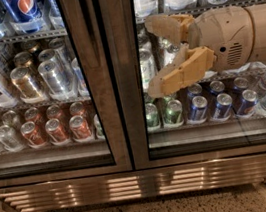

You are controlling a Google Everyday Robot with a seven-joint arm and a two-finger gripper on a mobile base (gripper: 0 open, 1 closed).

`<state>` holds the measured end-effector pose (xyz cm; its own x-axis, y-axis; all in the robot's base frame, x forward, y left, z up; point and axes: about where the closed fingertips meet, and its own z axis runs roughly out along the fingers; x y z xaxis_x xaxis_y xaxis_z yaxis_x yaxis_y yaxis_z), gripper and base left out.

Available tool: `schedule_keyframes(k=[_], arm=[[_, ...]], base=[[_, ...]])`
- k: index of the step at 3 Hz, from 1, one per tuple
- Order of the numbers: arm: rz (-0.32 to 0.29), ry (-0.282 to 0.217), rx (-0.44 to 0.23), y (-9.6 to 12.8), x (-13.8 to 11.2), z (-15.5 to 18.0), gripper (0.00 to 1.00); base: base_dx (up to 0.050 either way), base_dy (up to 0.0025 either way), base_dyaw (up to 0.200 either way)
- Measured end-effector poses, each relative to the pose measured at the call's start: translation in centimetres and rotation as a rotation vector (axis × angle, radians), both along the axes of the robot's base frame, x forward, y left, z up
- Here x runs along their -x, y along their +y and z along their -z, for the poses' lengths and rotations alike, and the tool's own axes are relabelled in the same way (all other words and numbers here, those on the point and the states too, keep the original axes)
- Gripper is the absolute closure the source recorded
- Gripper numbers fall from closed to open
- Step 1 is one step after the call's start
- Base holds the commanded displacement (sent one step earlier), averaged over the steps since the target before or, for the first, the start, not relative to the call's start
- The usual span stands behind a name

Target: Open right fridge door

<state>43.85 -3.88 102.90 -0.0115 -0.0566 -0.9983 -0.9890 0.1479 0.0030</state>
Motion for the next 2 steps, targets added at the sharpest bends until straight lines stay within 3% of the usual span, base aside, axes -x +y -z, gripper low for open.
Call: schedule_keyframes(k=[1, 2], arm=[[0.008, 0.016, 0.011, 0.0, -0.6, -0.1, 0.00], [0.053, 0.046, 0.044, -0.5, -2.5, -0.6, 0.00]], base=[[0.000, 0.00000, 0.000], [0.000, 0.00000, 0.000]])
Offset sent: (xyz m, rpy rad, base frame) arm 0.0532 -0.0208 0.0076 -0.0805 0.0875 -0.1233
